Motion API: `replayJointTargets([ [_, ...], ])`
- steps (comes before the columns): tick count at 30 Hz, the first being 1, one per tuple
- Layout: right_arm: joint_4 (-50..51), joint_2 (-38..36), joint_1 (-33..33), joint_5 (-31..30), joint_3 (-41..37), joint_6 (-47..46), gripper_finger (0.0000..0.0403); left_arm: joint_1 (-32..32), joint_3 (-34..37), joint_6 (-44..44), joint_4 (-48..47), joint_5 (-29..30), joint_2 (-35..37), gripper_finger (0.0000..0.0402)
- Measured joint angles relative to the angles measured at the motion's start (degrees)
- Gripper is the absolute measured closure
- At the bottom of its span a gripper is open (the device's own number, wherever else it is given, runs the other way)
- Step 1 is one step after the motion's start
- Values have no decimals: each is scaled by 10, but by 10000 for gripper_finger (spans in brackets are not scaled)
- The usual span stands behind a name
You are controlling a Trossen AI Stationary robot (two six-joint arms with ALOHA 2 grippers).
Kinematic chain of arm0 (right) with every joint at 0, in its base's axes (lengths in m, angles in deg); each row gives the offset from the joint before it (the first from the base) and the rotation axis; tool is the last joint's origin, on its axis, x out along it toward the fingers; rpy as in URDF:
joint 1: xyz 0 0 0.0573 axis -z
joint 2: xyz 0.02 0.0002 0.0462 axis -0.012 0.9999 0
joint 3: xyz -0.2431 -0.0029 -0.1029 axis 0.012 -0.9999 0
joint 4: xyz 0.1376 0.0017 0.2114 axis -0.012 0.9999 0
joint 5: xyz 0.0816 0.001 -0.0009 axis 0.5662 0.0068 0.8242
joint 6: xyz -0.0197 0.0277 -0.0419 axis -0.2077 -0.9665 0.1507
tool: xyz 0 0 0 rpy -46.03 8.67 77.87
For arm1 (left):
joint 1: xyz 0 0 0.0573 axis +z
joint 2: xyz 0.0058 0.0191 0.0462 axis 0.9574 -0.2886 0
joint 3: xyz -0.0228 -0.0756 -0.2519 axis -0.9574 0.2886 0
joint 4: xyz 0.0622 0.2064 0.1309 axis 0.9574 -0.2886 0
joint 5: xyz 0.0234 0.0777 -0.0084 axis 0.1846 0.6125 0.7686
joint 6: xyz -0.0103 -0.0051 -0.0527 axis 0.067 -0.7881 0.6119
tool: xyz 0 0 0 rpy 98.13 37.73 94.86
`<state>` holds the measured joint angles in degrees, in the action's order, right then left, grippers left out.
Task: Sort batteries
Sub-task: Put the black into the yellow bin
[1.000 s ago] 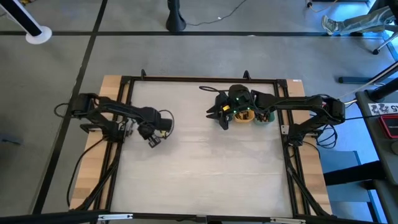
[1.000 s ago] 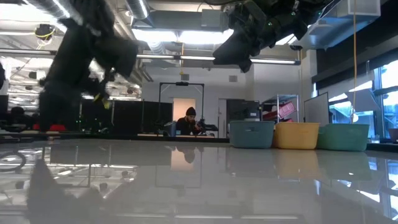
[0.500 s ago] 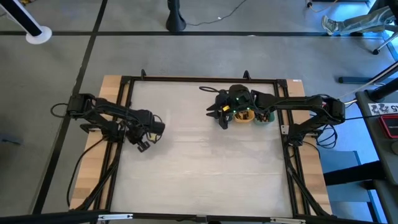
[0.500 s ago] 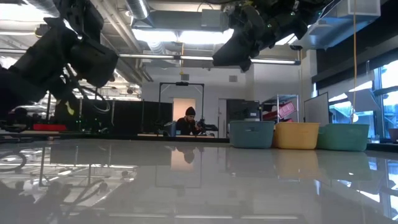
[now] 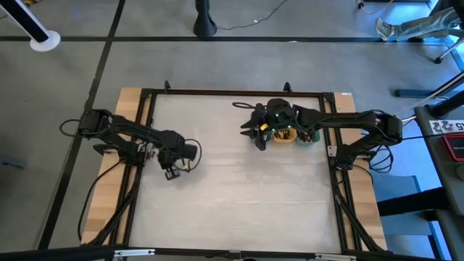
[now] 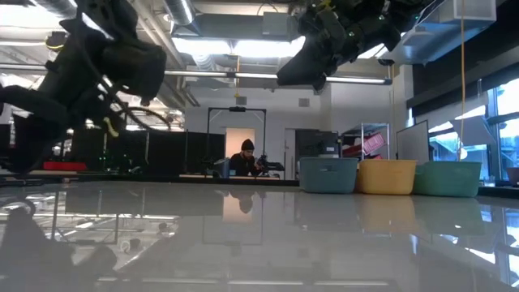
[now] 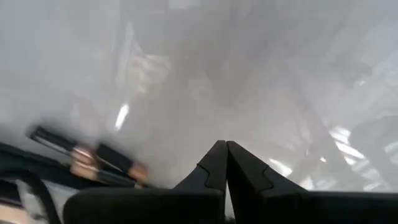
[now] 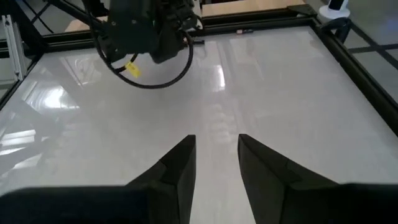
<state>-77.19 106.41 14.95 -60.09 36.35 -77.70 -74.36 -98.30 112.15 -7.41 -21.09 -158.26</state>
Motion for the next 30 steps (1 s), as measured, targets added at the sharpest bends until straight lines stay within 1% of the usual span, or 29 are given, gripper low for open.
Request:
replayJointTargets([
  [2,0,0,0,0,0,0,281,8,-6,-16,-10,9,-3,401],
  [3,-1,0,0,0,0,0,281,15,-4,-14,-24,3,-4,401],
  [5,2,0,0,0,0,0,281,34,5,3,-57,-19,-11,401],
  [8,5,0,0,0,0,2,281,59,23,21,-92,-21,-15,401],
  [16,-8,0,0,-5,0,12,281,107,42,37,-76,-15,-48,401],
  [23,-1,0,0,-1,0,12,281,127,55,34,-59,-14,-118,401],
  [25,2,0,0,0,0,13,281,130,58,35,-57,-4,-141,401],
  [28,5,0,0,1,0,16,281,130,60,42,-56,31,-167,401],
  [30,6,0,0,1,0,18,281,133,59,50,-54,45,-177,401],
])
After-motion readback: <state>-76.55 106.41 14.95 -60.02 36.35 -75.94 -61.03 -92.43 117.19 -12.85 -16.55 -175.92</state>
